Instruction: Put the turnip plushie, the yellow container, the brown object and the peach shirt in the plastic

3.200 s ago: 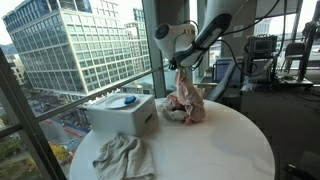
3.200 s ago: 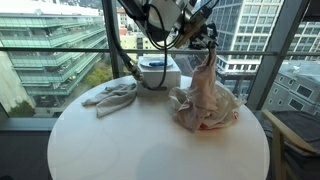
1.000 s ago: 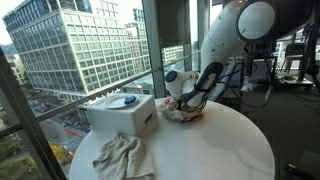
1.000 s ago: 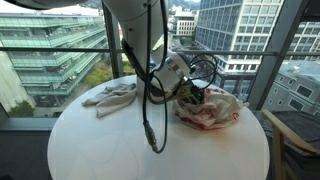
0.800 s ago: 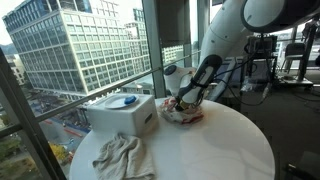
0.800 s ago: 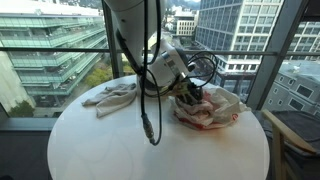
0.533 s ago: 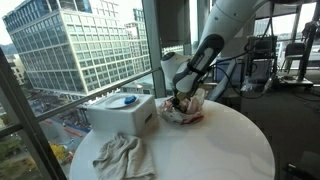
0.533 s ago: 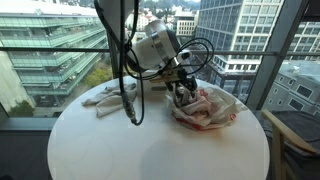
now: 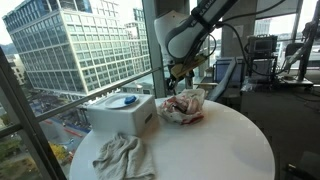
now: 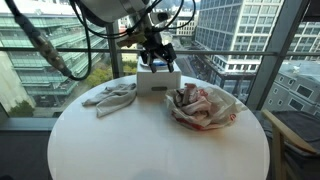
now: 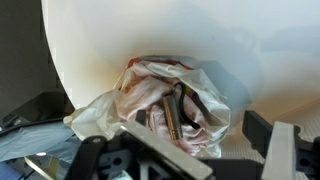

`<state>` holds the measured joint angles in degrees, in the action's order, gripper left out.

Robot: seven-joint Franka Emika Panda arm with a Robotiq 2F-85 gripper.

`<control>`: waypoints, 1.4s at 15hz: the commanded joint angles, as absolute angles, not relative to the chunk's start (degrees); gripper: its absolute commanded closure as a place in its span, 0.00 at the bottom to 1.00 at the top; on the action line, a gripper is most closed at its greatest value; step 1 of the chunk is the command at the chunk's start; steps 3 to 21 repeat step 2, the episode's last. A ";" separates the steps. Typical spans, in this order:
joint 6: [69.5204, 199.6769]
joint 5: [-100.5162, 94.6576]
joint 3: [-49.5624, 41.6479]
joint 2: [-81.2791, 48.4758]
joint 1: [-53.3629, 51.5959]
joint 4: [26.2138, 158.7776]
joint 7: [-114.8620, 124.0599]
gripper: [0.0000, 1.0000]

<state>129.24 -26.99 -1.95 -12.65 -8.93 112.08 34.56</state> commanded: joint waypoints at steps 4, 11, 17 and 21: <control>124.21 -18.98 1.64 2.01 -8.71 122.74 34.82 0.00; 124.21 -18.98 1.64 2.01 -8.71 122.74 34.82 0.00; 124.21 -18.98 1.64 2.01 -8.71 122.74 34.82 0.00; 124.21 -18.98 1.64 2.01 -8.71 122.74 34.82 0.00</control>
